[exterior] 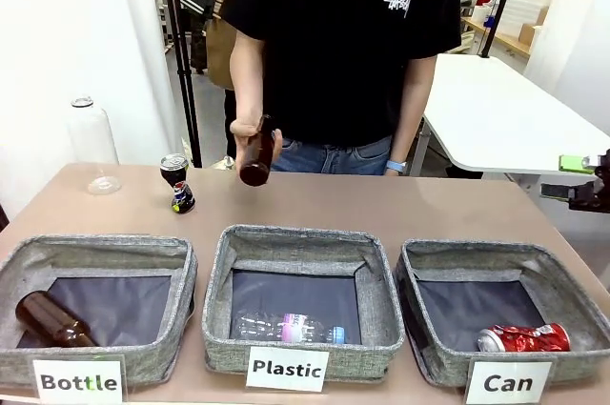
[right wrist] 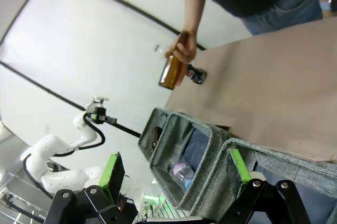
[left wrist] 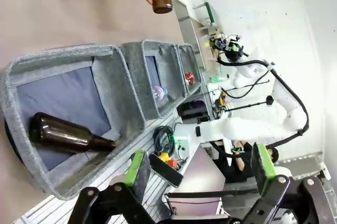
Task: Sort the can waste into the basket.
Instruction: Pick up the can waste from the table and place it in the right Fabric basket.
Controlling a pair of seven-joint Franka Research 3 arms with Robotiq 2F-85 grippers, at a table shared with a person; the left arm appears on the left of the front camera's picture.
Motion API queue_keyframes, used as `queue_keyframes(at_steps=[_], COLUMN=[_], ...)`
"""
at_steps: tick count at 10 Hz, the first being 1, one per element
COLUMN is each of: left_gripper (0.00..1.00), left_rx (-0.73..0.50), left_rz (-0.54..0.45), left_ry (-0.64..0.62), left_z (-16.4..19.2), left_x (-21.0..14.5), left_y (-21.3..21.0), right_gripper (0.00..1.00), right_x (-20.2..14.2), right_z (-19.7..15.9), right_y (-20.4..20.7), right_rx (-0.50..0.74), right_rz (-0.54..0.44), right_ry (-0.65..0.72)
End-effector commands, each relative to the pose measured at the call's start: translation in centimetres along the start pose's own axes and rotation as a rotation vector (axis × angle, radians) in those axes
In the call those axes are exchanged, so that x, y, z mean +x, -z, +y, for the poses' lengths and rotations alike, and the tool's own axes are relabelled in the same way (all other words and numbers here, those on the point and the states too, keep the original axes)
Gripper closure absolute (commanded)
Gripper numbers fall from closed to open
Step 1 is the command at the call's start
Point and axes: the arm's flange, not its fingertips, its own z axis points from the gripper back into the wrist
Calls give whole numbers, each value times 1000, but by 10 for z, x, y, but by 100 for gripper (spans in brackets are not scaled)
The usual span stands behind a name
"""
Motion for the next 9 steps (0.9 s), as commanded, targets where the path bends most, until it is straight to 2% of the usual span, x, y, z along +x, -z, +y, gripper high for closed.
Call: queue_keyframes(at_steps=[1, 4, 5, 7, 9], left_gripper=[0, 0, 0, 0, 0], left_rx=[36, 105, 88, 16, 44], left_rz=[30, 116, 118, 124, 57], left_ry=[27, 12, 1, 12, 27], left_z=[-4, -5, -4, -12, -26], left_x=[6, 44, 53, 41, 16], left_y=[24, 63, 55, 2, -65], right_gripper=[0, 0, 0, 0, 0], right_x=[2, 2, 2, 2, 2], right_z=[1, 1, 1, 1, 1], right_y=[-1, -1, -1, -1, -1], right_rx=[7, 7, 7, 7, 7], right_rz=[6, 6, 6, 6, 6], right_ry=[-16, -16, -16, -16, -16])
